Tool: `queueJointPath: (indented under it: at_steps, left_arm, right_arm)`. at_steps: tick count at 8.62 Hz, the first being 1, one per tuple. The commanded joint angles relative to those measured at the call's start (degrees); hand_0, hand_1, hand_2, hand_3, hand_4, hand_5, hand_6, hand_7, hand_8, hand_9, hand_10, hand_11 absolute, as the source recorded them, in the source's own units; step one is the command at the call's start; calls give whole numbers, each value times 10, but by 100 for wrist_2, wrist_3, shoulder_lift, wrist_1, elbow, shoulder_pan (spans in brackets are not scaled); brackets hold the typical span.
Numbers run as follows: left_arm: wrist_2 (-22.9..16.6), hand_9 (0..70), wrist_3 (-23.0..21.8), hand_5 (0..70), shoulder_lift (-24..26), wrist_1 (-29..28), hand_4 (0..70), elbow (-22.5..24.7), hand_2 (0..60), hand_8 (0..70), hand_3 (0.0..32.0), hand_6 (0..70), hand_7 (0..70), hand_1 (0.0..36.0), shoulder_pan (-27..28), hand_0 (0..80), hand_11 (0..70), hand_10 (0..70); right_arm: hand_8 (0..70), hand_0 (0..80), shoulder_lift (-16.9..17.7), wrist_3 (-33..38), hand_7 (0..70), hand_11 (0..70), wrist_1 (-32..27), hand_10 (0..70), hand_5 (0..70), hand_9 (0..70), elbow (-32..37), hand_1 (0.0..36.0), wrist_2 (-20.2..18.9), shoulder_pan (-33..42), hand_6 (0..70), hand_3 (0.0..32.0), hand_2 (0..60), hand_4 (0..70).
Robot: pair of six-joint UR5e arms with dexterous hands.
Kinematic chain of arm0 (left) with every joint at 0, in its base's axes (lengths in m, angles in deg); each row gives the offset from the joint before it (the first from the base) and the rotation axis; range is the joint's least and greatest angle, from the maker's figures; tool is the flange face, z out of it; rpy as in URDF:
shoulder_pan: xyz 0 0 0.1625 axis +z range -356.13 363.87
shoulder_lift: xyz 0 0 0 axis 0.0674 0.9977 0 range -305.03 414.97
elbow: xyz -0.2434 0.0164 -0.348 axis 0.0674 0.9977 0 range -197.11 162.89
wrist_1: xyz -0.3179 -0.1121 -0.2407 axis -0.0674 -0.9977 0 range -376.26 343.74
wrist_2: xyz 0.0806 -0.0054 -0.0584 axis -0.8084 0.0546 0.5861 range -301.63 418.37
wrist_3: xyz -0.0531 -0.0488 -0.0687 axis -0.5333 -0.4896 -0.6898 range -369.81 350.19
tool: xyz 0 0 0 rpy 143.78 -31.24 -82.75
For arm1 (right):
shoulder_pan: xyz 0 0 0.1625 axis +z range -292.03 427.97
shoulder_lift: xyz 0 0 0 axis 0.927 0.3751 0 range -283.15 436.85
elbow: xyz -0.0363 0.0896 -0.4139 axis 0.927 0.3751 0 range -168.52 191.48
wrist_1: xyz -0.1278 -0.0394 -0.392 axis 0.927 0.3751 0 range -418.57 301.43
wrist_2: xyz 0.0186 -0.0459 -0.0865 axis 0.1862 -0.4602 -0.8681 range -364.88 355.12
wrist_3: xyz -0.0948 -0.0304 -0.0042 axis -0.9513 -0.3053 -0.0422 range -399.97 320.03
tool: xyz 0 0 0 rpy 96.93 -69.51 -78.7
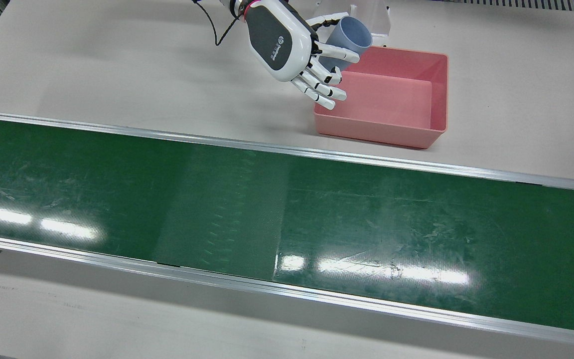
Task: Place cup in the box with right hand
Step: 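Lift the blue cup and carry it toward the pink box, then lower the cup into the pink box and open the right hand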
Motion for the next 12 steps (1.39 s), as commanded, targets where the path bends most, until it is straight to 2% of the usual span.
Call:
queueJointPath:
  at_steps: [1, 2, 3, 4, 5, 6, 7, 8, 9, 10, 11, 12]
  left_arm:
    - [0, 0, 0, 0, 0, 0, 0, 0, 0, 0, 0, 0, 0, 0, -8, 0, 0, 0]
    - [0, 0, 0, 0, 0, 0, 0, 0, 0, 0, 0, 0, 0, 0, 1, 0, 0, 0]
    - [0, 0, 0, 0, 0, 0, 0, 0, 0, 0, 0, 0, 0, 0, -8, 0, 0, 0]
    - [0, 0, 0, 0, 0, 0, 0, 0, 0, 0, 0, 0, 0, 0, 1, 0, 0, 0]
    - [0, 0, 0, 0, 0, 0, 0, 0, 0, 0, 0, 0, 0, 0, 1, 0, 0, 0]
    - [0, 0, 0, 0, 0, 0, 0, 0, 0, 0, 0, 0, 0, 0, 1, 0, 0, 0]
    - [0, 0, 0, 0, 0, 0, 0, 0, 0, 0, 0, 0, 0, 0, -8, 0, 0, 0]
    - [0, 0, 0, 0, 0, 0, 0, 0, 0, 0, 0, 0, 0, 0, 1, 0, 0, 0]
    - [0, 0, 0, 0, 0, 0, 0, 0, 0, 0, 0, 0, 0, 0, 1, 0, 0, 0]
    - [0, 0, 0, 0, 0, 0, 0, 0, 0, 0, 0, 0, 0, 0, 1, 0, 0, 0]
    - [0, 0, 0, 0, 0, 0, 0, 0, 0, 0, 0, 0, 0, 0, 1, 0, 0, 0]
    - [0, 0, 0, 0, 0, 0, 0, 0, 0, 0, 0, 0, 0, 0, 1, 0, 0, 0]
  right_arm:
    - [104, 474, -173, -87, 692, 115, -20, 88, 0, 259, 248, 1, 38, -72, 148, 0, 0, 700]
    - [62, 464, -366, -95, 471, 49, -20, 38, 0, 163, 476, 0, 21, -107, 102, 0, 0, 700]
    - [22, 449, -524, -95, 257, 2, -20, 3, 0, 74, 626, 0, 30, -177, 55, 0, 0, 568]
    - [7, 411, -543, -104, 193, 0, -29, 0, 0, 41, 653, 0, 38, -230, 31, 0, 0, 487]
    - [3, 364, -543, -96, 187, 0, -29, 0, 0, 40, 654, 0, 39, -230, 24, 0, 0, 468]
    - [2, 290, -535, -69, 197, 0, -20, 0, 0, 43, 584, 0, 30, -222, 22, 0, 0, 479]
    - [6, 285, -439, 87, 219, 0, -11, 0, 0, 51, 305, 0, 21, 48, 25, 0, 0, 514]
    - [10, 302, -229, 620, 228, 0, 50, 0, 0, 58, 163, 0, -101, 512, 28, 0, 0, 530]
    - [12, 366, -79, 1373, 231, 0, 172, 0, 0, 64, 170, 0, -502, 934, 32, 0, 0, 546]
    - [30, 480, 36, 1886, 277, 37, 391, 24, 14, 90, 196, 53, -933, 1408, 60, 0, 32, 627]
    - [43, 561, 359, 2648, 297, 61, 410, 32, 49, 105, 179, 205, -1007, 1796, 76, 0, 248, 640]
    - [49, 534, 684, 3264, 308, 67, 411, 39, 44, 111, 188, 179, -999, 2592, 77, 0, 264, 659]
